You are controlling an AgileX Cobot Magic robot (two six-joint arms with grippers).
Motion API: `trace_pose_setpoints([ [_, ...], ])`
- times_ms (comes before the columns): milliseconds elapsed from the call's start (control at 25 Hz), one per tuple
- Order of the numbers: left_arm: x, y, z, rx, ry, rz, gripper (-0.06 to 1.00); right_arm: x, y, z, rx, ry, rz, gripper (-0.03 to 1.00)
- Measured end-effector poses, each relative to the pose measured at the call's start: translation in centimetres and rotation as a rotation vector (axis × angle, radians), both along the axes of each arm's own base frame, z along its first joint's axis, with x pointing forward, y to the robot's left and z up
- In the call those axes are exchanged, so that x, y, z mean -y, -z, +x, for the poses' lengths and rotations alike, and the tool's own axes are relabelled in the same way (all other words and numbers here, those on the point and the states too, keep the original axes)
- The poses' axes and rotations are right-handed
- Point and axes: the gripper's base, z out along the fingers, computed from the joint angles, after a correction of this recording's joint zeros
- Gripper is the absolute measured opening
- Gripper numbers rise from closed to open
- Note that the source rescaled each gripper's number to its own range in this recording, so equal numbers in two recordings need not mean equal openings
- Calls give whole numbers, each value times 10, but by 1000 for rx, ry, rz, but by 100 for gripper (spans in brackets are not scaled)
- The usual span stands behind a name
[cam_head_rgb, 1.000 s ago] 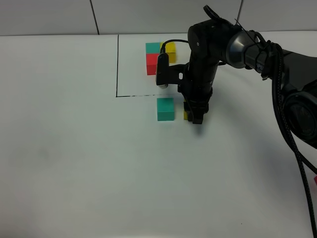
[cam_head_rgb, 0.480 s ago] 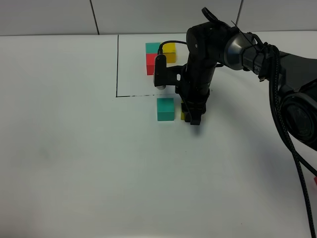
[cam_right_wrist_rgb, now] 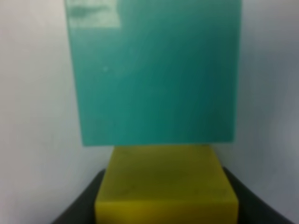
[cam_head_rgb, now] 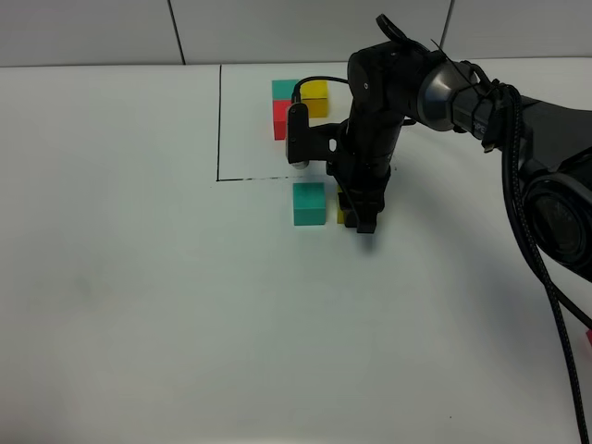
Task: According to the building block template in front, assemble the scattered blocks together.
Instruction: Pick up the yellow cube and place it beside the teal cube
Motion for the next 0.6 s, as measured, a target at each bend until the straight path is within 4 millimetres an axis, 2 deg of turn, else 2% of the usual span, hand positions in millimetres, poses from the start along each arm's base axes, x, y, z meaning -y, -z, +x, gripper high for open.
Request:
trace_pose_setpoints([
  [600,0,0,0,0,0,-1,74,-5,1,1,9,6,42,2],
])
